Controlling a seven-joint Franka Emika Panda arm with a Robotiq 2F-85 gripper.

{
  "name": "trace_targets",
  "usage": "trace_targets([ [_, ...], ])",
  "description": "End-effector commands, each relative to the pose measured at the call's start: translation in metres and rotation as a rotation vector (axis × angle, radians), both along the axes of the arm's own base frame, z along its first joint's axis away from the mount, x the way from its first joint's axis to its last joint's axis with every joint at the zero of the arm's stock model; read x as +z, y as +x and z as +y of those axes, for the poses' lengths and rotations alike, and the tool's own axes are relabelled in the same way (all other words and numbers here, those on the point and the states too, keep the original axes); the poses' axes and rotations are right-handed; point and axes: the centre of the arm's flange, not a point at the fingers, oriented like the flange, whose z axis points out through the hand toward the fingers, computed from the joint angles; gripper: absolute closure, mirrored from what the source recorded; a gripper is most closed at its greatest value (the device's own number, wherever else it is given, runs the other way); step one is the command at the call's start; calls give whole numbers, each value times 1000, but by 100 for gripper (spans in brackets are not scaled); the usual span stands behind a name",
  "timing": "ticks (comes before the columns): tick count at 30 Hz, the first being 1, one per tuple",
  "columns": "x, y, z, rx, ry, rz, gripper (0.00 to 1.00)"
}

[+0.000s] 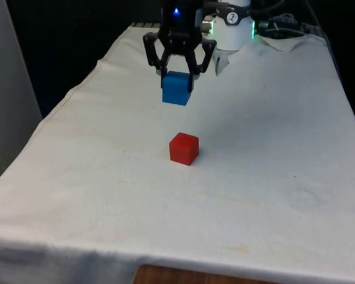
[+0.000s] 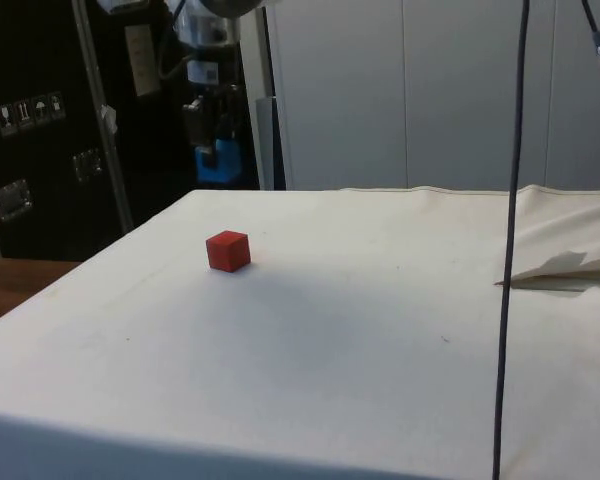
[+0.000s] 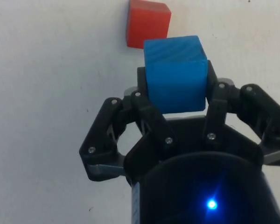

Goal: Stack the two cubes.

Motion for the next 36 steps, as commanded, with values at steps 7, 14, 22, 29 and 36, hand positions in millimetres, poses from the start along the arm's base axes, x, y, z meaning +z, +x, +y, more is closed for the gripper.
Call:
trace_targets([
  [7, -6, 9, 6, 59, 21, 35, 100],
  [14, -10, 9, 11, 100, 40, 49, 100],
  [22, -21, 16, 14, 129, 53, 52, 100],
  [29, -32, 21, 15, 140, 57, 54, 100],
  [36, -46, 18, 16, 148, 65, 67, 100],
])
